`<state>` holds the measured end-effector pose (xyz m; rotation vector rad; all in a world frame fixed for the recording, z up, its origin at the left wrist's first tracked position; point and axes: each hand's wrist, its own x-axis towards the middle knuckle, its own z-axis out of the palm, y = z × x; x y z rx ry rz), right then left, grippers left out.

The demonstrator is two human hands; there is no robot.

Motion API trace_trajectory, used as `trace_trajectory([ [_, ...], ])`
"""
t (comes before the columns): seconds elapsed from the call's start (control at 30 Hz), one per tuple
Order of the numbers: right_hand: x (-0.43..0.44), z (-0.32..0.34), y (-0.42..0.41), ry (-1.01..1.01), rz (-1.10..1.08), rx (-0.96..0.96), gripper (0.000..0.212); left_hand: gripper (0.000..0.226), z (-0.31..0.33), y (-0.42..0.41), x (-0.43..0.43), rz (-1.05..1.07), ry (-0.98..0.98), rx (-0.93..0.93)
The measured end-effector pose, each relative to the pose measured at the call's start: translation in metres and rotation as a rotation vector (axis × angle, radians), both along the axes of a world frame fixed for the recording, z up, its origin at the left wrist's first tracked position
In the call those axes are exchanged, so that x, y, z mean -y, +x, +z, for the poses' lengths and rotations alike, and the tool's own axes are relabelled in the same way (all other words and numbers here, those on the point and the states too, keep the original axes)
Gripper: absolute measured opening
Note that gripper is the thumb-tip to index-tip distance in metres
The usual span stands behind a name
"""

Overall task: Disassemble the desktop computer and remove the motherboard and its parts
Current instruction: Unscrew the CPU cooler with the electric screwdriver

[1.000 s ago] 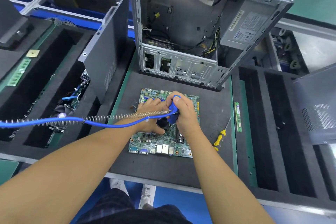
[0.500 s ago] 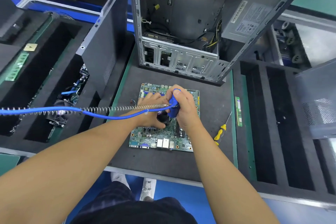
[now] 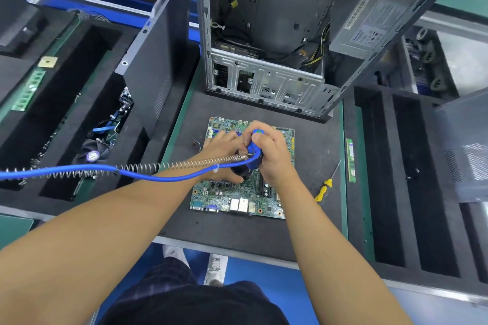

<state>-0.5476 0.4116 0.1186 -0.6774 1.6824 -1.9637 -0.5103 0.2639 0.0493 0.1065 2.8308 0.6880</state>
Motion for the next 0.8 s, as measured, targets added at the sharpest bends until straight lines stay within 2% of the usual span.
trace_trajectory([
  [0.17, 0.000, -0.001, 0.000, 0.017, 0.042, 0.013, 0.017, 0.048, 0.005, 0.001, -0.001, -0.019, -0.036, 0.011],
  [0.27, -0.001, -0.001, -0.001, -0.011, 0.055, 0.045, 0.021, 0.058, 0.006, 0.004, -0.004, -0.029, -0.092, -0.092],
  [0.43, 0.011, 0.011, -0.013, -0.098, 0.070, 0.019, 0.026, 0.073, 0.016, 0.014, 0.014, -0.098, -0.020, -0.238],
  [0.5, 0.023, 0.018, -0.019, -0.117, 0.087, -0.012, 0.029, 0.077, 0.017, 0.020, 0.031, -0.060, 0.012, -0.146],
  [0.57, 0.041, 0.022, -0.023, -0.147, 0.104, -0.007, 0.031, 0.110, 0.012, 0.027, 0.053, 0.016, 0.000, 0.017],
  [0.63, 0.059, 0.024, -0.025, -0.168, 0.102, 0.039, 0.029, 0.128, 0.007, 0.038, 0.068, 0.092, -0.023, 0.072],
  [0.8, 0.088, 0.010, -0.028, -0.146, 0.067, 0.144, 0.021, 0.123, -0.006, 0.052, 0.057, 0.193, 0.182, 0.067],
])
